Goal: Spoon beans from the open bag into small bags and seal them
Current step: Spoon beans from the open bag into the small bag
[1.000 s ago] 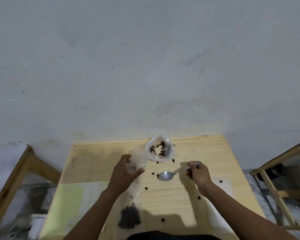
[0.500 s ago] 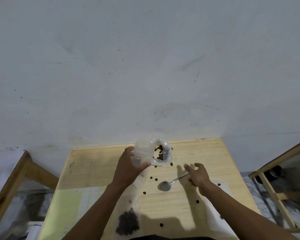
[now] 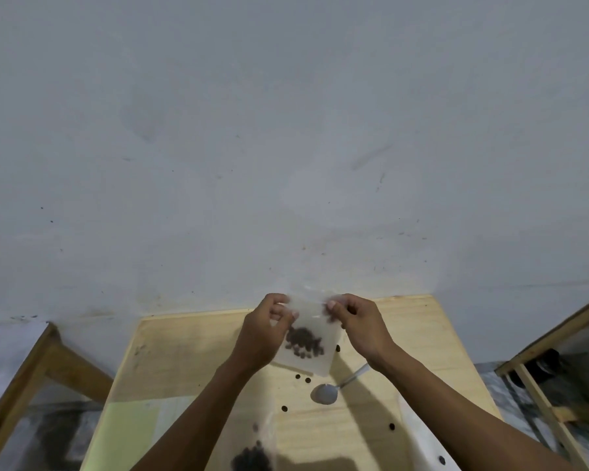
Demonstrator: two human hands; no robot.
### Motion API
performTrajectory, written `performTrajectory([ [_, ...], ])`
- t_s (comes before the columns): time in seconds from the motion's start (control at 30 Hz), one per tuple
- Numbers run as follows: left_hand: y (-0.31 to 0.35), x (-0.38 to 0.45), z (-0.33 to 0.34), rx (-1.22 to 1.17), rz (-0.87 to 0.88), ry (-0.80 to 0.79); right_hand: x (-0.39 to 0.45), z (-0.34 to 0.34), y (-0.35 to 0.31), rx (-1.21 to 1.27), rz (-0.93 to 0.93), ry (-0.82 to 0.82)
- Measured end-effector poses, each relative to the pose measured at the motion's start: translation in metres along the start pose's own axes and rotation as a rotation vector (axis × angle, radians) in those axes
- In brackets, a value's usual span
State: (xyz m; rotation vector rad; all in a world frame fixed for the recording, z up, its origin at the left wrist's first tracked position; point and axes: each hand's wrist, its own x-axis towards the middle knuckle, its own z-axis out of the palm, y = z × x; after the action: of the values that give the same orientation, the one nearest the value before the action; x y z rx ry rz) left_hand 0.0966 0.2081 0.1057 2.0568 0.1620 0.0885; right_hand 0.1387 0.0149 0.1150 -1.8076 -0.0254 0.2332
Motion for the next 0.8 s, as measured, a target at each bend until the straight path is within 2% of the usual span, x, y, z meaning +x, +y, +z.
performTrajectory([
  [0.2,0.008,0.006,-0.014,-0.123,0.028,-0.024,0.006,-0.012,-0.015,-0.031,-0.074,-0.213],
  [0.3,0.016,0.003,-0.016,-0.121,0.076,-0.075,0.010,-0.016,-0.027,-0.167,-0.154,-0.274],
  [0.43,0.027,0.004,-0.018,-0.094,0.134,-0.076,0.011,-0.015,-0.041,-0.375,-0.278,-0.322],
  [0.63,0.040,0.001,-0.025,-0.048,0.211,-0.100,0.009,-0.007,-0.052,-0.394,-0.329,-0.350],
  [0.8,0.041,-0.004,-0.024,-0.060,0.187,-0.082,0.009,-0.006,-0.052,-0.411,-0.346,-0.362],
])
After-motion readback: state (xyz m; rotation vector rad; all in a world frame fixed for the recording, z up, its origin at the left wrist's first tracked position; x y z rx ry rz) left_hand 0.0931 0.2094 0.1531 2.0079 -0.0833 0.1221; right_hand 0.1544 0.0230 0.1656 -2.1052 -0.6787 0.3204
